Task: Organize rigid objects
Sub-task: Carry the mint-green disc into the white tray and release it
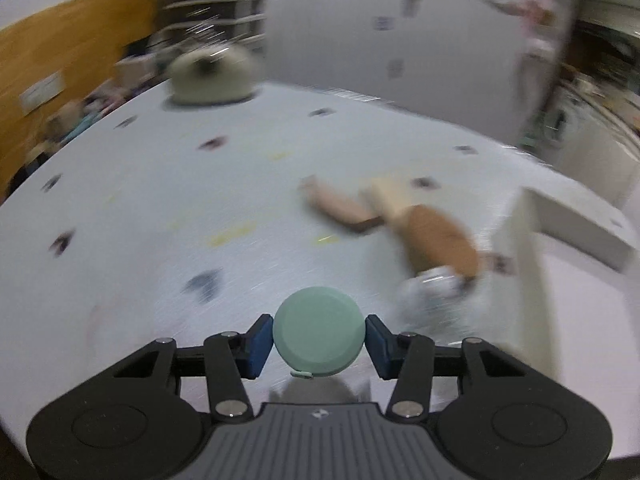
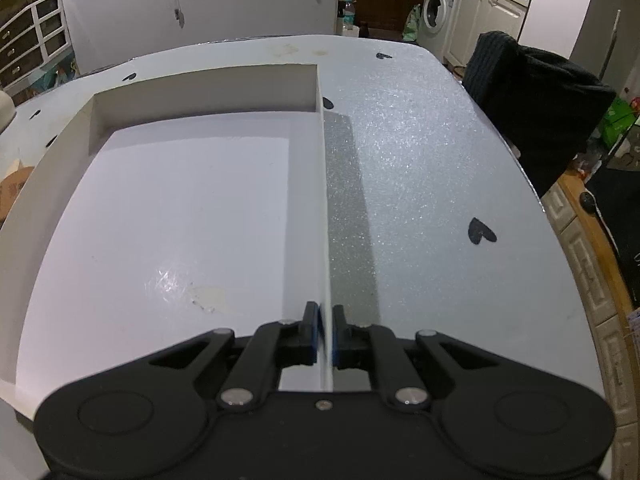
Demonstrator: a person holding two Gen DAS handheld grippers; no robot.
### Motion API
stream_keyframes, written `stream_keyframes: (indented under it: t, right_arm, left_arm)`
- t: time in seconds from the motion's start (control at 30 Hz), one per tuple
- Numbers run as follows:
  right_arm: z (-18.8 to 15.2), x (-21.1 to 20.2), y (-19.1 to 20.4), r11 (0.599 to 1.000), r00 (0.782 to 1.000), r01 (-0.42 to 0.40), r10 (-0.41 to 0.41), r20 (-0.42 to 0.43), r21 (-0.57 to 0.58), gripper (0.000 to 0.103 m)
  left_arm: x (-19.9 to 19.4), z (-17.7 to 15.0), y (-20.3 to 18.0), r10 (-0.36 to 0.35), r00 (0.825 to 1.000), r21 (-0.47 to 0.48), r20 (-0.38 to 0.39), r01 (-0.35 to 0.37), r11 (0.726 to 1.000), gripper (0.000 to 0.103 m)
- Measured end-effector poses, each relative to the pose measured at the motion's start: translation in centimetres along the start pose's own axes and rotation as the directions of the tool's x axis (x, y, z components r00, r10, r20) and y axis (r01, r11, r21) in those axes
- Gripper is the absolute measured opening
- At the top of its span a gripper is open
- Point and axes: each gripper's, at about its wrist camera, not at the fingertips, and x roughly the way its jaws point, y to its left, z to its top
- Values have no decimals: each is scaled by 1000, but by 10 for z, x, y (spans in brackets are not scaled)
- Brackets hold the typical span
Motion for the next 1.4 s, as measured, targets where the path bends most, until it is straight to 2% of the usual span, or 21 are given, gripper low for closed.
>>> stream_keyframes:
  t: [0.13, 0.2, 0.27, 0.33, 0.47, 0.6, 0.7, 0.77, 0.93, 1.3, 1.4]
  right_arm:
    - [3, 2, -3, 1000, 1000, -14, 14, -21, 18, 6]
    - [4, 2, -4, 1000, 1000, -15, 16, -22, 21, 6]
    - [4, 2, -4, 1000, 1000, -15, 15, -22, 20, 6]
    - [5, 3, -3, 1000, 999, -9, 10, -35, 18, 6]
    - [7, 3, -1, 1000, 999, -1, 2, -45, 15, 6]
    - [6, 3, -4, 999, 999, -10, 11, -37, 33, 6]
    - [5, 3, -4, 999, 999, -14, 15, -32, 37, 6]
    - [5, 3, -5, 999, 999, -17, 18, -33, 37, 6]
    - [6, 3, -5, 999, 999, -22, 23, -35, 32, 6]
    - [5, 3, -5, 999, 999, -27, 28, -32, 31, 6]
    - [5, 3, -5, 999, 999, -26, 27, -32, 28, 6]
  left_arm:
    - [-11, 23, -42, -161, 987, 79, 20, 159, 984, 50]
    - [-16, 30, -69, -236, 972, 154, 24, 229, 961, 50]
    - [-19, 34, -96, -309, 951, 224, 3, 300, 927, 50]
    - [-18, 32, -119, -351, 936, 289, -33, 345, 893, 50]
    - [-8, 17, -166, -380, 912, 414, -152, 408, 814, 50]
    - [-2, -3, -193, -367, 897, 478, -247, 442, 759, 50]
    - [6, -14, -204, -346, 889, 510, -300, 456, 730, 50]
    - [11, -20, -205, -318, 890, 529, -327, 451, 719, 50]
    - [21, -28, -207, -251, 903, 557, -348, 415, 719, 50]
    - [35, -34, -210, -240, 899, 548, -367, 417, 725, 51]
    - [35, -36, -211, -235, 898, 550, -371, 417, 724, 56]
